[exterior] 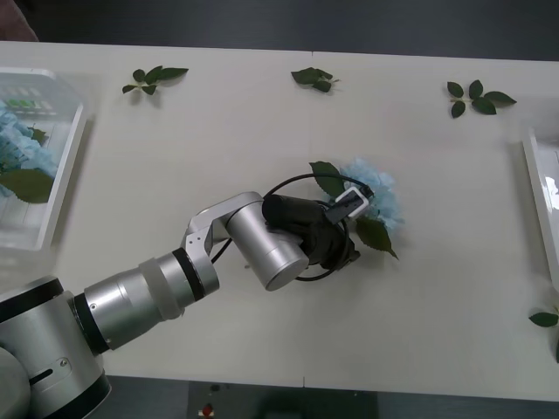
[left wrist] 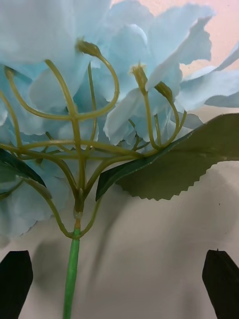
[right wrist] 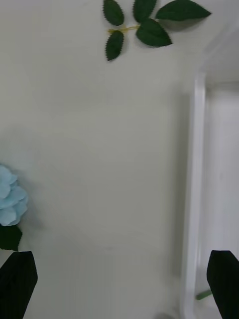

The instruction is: Put the red flowers into the right box and the blue flowers into the left box

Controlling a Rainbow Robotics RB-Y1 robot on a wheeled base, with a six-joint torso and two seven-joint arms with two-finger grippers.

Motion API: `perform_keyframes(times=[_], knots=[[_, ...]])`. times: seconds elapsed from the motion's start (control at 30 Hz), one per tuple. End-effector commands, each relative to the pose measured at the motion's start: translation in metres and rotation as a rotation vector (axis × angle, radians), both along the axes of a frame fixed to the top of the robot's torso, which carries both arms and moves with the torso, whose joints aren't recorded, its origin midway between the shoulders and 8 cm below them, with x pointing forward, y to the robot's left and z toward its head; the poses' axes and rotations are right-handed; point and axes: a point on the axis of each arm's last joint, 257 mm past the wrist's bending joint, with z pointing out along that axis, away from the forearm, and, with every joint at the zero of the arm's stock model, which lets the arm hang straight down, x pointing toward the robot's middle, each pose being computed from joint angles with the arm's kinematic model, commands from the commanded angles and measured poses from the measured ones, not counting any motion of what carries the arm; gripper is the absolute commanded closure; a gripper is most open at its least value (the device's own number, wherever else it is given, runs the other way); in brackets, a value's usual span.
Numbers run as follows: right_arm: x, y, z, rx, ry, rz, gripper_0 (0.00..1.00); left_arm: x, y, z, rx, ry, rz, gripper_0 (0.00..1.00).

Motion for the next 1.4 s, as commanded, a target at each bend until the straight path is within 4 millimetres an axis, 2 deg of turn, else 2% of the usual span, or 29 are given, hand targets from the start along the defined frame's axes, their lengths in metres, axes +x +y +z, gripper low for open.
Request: perform_keyframes(times=[0.03, 0.1, 0.13, 0.17, 0.23, 0.27, 0.33, 0.73, 0.9, 1.1, 1.23, 1.27, 1.33, 1.4], knots=[[-0.002, 0.026, 0.021, -0.049, -0.077, 0.189, 0.00, 0.004, -0.015, 0.018, -0.035, -0.017, -0.001, 0.07], [-0.004, 0.033, 0.022, -0.057, -0.091, 0.244, 0.00, 0.003, -0.015, 0.017, -0.033, -0.017, -0.003, 0.16], [-0.008, 0.039, 0.022, -0.064, -0.101, 0.295, 0.00, 0.004, -0.015, 0.017, -0.033, -0.018, -0.002, 0.32], [-0.009, 0.042, 0.023, -0.065, -0.104, 0.316, 0.00, 0.004, -0.015, 0.017, -0.031, -0.020, -0.003, 0.41], [-0.016, 0.052, 0.024, -0.074, -0.113, 0.391, 0.00, 0.005, -0.015, 0.018, -0.029, -0.024, -0.002, 0.76], [-0.018, 0.056, 0.025, -0.075, -0.117, 0.420, 0.00, 0.005, -0.014, 0.018, -0.029, -0.024, 0.000, 0.88], [-0.025, 0.066, 0.027, -0.077, -0.125, 0.493, 0.00, 0.005, -0.013, 0.017, -0.029, -0.022, 0.003, 0.99], [-0.062, 0.128, 0.052, -0.035, -0.240, 0.883, 0.00, 0.015, -0.010, 0.024, -0.046, -0.057, 0.014, 1.00], [-0.058, 0.150, 0.070, -0.046, -0.360, 0.985, 0.00, 0.022, -0.008, 0.034, -0.086, -0.083, 0.020, 1.00], [-0.065, 0.172, 0.083, -0.068, -0.493, 1.134, 0.00, 0.029, -0.003, 0.071, -0.182, -0.101, 0.053, 1.00], [-0.066, 0.178, 0.083, -0.112, -0.577, 1.209, 0.00, 0.035, 0.017, 0.104, -0.234, -0.121, 0.086, 1.00], [-0.066, 0.179, 0.083, -0.123, -0.592, 1.225, 0.00, 0.038, 0.028, 0.117, -0.250, -0.122, 0.107, 1.00], [-0.066, 0.179, 0.082, -0.121, -0.591, 1.223, 0.00, 0.040, 0.044, 0.128, -0.247, -0.128, 0.134, 1.00], [-0.065, 0.178, 0.081, -0.129, -0.583, 1.221, 0.00, 0.044, 0.074, 0.148, -0.236, -0.140, 0.193, 1.00]])
